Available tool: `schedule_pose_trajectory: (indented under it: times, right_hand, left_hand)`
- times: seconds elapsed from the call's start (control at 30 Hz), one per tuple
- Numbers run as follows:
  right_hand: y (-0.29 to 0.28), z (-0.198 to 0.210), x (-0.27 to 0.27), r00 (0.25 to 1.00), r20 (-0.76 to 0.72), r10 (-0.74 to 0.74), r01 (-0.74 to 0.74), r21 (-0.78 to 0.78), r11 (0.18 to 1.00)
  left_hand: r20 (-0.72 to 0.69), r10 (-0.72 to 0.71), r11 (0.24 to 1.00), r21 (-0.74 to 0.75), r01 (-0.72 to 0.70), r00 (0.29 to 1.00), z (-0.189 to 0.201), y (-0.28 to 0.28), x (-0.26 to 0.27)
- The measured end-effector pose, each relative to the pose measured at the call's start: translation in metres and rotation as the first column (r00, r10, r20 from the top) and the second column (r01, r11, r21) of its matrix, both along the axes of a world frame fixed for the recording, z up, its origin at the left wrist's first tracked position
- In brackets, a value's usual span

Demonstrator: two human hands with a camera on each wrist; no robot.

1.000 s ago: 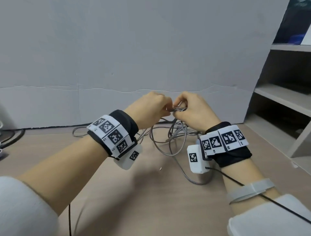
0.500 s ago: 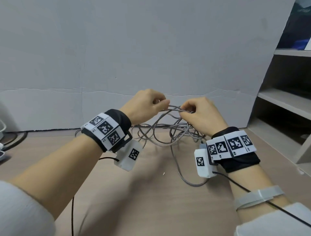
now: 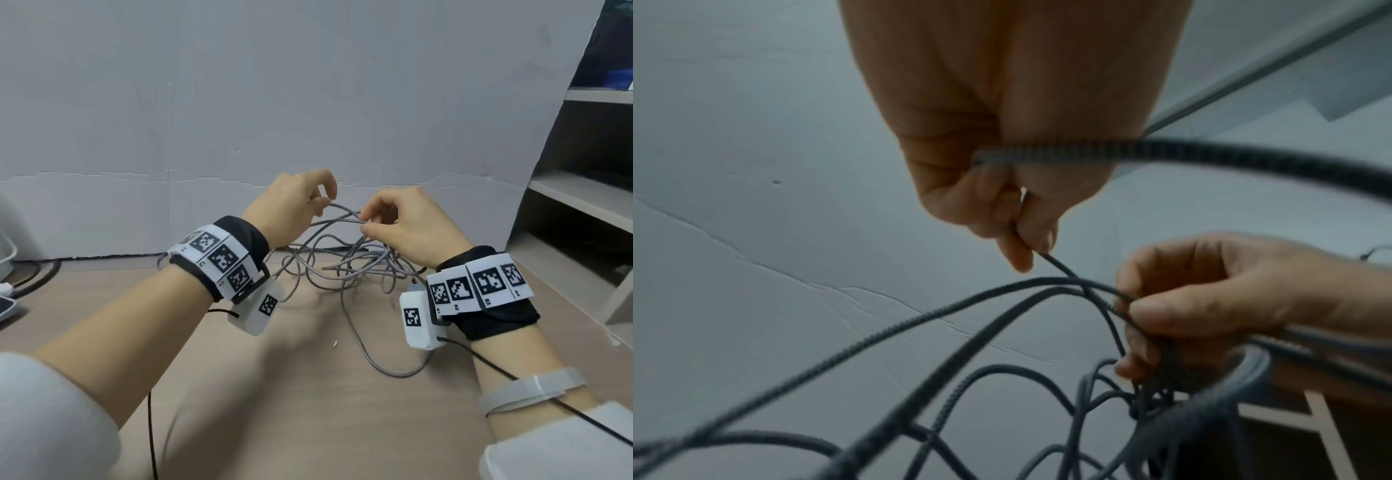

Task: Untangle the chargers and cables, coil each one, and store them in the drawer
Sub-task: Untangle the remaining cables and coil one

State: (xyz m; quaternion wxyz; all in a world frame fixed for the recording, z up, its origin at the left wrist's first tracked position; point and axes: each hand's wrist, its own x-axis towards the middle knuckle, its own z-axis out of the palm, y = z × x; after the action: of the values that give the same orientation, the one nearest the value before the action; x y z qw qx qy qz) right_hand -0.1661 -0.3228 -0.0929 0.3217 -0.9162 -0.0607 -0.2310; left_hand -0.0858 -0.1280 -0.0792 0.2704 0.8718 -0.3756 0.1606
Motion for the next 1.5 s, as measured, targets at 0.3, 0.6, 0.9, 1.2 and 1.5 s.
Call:
schedule_pose_trajectory:
  times: [0.3,0.6,0.9,1.2,1.5]
  right_hand:
    - [-0.001,0.004,0.001,0.994,0.112,-0.008,-0.002,0.083,0.997]
    - [0.001,-0.004,0.005,0.998,0.059,0.013,-0.015,0.025,1.000]
    - [0.000,-0.011,0.003,0.999,0.006,-0.044,0.044,0.024,0.999]
    - [0.006,-0.005,0.000,0.981,0.064,-0.181,0.186,-0.067,0.980]
    - [0.010,-0.004,-0.003,0.997,-0.069,-0.027,0.026,-0.016,1.000]
  left_hand:
    - [0.427,-0.147,0.989,0.061,0.134,0.892,-0.017,-0.024,-0.026]
    - [0.302,-0.043,0.960,0.275,-0.044,0.952,-0.011,-0.023,-0.021]
    - [0.019,-0.071,0.997,0.006,0.070,0.997,-0.008,0.001,-0.031]
    - [-0.042,-0.223,0.975,0.000,0.223,0.974,-0.026,0.015,-0.045]
    - [-0.056,0.027,0.991,-0.129,-0.034,0.998,-0.031,0.048,-0.005]
